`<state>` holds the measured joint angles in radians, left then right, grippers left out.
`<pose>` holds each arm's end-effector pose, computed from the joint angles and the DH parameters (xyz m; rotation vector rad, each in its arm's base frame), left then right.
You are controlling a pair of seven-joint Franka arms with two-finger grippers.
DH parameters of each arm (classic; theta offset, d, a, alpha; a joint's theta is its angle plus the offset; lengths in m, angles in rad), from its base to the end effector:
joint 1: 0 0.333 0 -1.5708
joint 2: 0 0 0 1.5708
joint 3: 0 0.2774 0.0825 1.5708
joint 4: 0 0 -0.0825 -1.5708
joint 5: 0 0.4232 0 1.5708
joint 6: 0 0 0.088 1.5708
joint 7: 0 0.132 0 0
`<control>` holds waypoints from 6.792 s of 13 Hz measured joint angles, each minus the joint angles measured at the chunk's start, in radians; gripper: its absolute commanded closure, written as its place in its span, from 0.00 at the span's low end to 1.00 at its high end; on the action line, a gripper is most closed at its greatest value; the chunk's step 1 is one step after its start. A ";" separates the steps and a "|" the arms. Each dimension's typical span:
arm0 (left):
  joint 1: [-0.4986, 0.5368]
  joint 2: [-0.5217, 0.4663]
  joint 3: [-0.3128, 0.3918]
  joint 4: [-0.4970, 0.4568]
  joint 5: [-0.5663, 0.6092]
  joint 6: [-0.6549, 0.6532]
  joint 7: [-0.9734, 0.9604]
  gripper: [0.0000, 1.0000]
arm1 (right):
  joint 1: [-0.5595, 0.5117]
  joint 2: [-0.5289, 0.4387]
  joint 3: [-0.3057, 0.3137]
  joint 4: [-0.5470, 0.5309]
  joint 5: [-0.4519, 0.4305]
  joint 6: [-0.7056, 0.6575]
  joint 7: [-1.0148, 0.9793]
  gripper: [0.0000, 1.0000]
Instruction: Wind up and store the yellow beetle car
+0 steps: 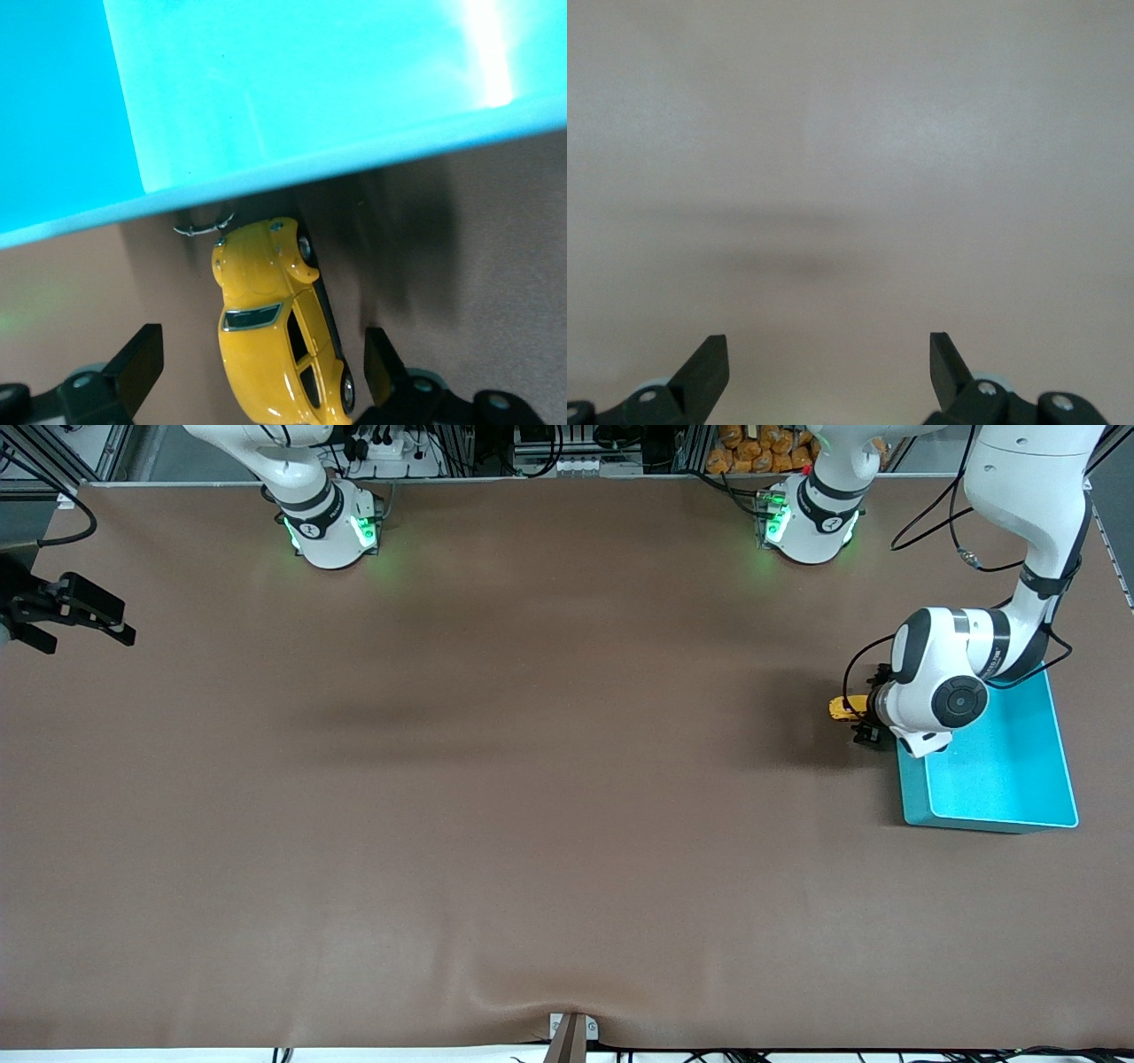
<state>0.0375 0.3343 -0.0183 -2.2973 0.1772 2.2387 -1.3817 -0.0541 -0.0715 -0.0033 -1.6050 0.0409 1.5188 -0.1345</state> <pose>0.4787 0.0168 0.0836 -2.2528 -1.6480 0.3323 0.5677 -0.0271 0.5806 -3.0968 -0.1223 0.0166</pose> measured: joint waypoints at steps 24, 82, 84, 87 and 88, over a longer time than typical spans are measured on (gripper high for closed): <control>-0.004 -0.013 -0.002 -0.013 0.000 0.071 -0.185 0.87 | 0.018 0.000 -0.014 0.001 -0.001 -0.005 0.001 0.00; 0.237 0.034 -0.006 0.408 0.168 -0.084 1.163 0.00 | 0.021 -0.002 -0.013 0.004 -0.001 -0.040 0.005 0.00; 0.210 -0.012 -0.010 0.503 0.134 -0.215 1.164 0.00 | 0.021 -0.002 -0.012 0.004 -0.001 -0.041 0.005 0.00; 0.155 -0.066 -0.015 0.652 0.030 -0.385 1.172 0.00 | 0.021 -0.002 -0.012 0.004 -0.001 -0.043 0.005 0.00; 0.142 -0.080 -0.015 0.693 -0.012 -0.433 1.190 0.00 | 0.021 -0.002 -0.012 0.004 -0.001 -0.044 0.005 0.00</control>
<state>0.1792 0.2541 -0.0332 -1.6040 0.1657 1.8054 -0.1915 -0.0331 -0.0735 -0.0155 -1.6006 0.0396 1.4753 -0.1293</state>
